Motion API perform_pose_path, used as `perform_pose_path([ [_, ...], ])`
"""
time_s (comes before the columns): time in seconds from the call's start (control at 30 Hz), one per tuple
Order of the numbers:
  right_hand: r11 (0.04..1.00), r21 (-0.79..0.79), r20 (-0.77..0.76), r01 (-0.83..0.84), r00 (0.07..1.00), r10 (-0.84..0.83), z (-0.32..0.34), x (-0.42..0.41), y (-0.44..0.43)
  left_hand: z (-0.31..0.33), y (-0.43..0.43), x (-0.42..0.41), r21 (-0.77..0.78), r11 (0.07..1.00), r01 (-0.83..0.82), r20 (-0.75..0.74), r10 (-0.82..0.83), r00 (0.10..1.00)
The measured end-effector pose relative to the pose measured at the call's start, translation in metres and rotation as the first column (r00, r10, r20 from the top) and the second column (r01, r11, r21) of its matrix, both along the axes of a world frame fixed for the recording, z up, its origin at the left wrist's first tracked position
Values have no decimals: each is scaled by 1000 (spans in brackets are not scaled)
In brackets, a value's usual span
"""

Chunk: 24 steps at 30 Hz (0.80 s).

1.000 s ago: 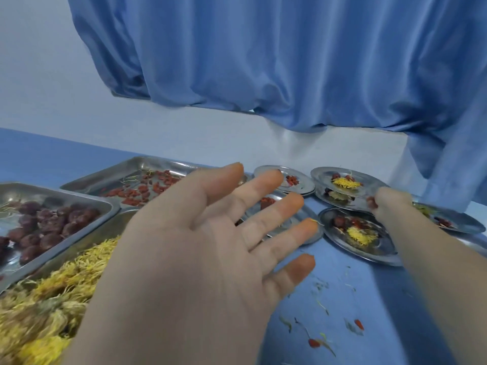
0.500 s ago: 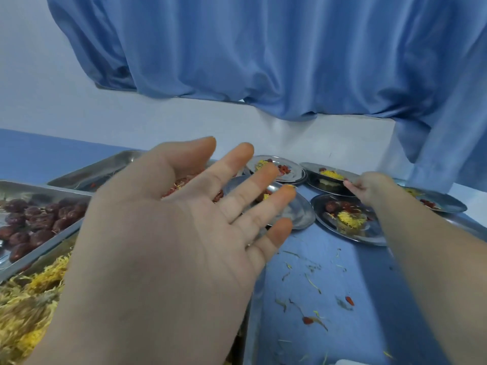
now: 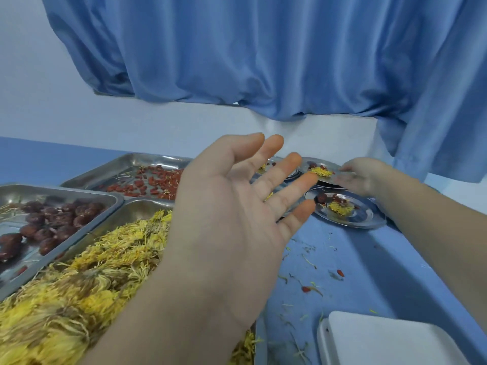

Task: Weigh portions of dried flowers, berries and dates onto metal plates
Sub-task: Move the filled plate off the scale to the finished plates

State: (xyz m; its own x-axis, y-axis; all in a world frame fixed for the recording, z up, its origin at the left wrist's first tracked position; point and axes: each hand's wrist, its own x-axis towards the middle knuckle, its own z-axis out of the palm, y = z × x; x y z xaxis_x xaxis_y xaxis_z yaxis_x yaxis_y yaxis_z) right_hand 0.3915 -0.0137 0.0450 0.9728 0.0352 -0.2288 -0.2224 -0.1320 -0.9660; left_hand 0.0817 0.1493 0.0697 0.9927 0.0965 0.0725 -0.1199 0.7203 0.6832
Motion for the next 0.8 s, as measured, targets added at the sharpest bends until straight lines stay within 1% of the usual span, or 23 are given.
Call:
perform_pose_path([
  [0.03, 997, 78, -3, -25, 1000, 25, 4, -12, 1, 1, -2, -2, 9, 1000, -1, 10, 1, 1000],
  [0.1, 956, 281, 1, -90, 996, 93, 13, -41, 0, 3, -5, -8, 47, 999, 17, 50, -19, 999],
  [0.13, 939, 323, 9, -121, 992, 125, 17, -57, -3, 4, -6, -11, 79, 997, 24, 68, -29, 997],
  [0.2, 936, 304, 28, -176, 984, 176, 26, -88, -12, 6, -7, -16, 149, 989, 14, 86, -27, 996],
  [0.37, 938, 177, 94, -297, 954, 285, 53, -173, -49, 15, -19, -27, 303, 953, 29, 75, -55, 996],
  [0.47, 924, 172, 140, -343, 936, 322, 68, -224, -78, 20, -29, -39, 382, 924, 8, 142, -68, 987],
  [0.53, 920, 164, 166, -355, 930, 329, 75, -254, -99, 20, -39, -47, 395, 919, -10, 176, -65, 982],
  [0.57, 923, 149, 179, -356, 927, 329, 78, -268, -110, 18, -45, -52, 391, 920, 1, 169, -73, 983],
  [0.73, 944, 73, 216, -322, 929, 300, 75, -312, -163, -6, -84, -74, 366, 919, 143, 39, -169, 985],
  [0.8, 955, 41, 228, -292, 934, 276, 68, -322, -183, -18, -98, -81, 320, 934, 160, -14, -164, 986],
])
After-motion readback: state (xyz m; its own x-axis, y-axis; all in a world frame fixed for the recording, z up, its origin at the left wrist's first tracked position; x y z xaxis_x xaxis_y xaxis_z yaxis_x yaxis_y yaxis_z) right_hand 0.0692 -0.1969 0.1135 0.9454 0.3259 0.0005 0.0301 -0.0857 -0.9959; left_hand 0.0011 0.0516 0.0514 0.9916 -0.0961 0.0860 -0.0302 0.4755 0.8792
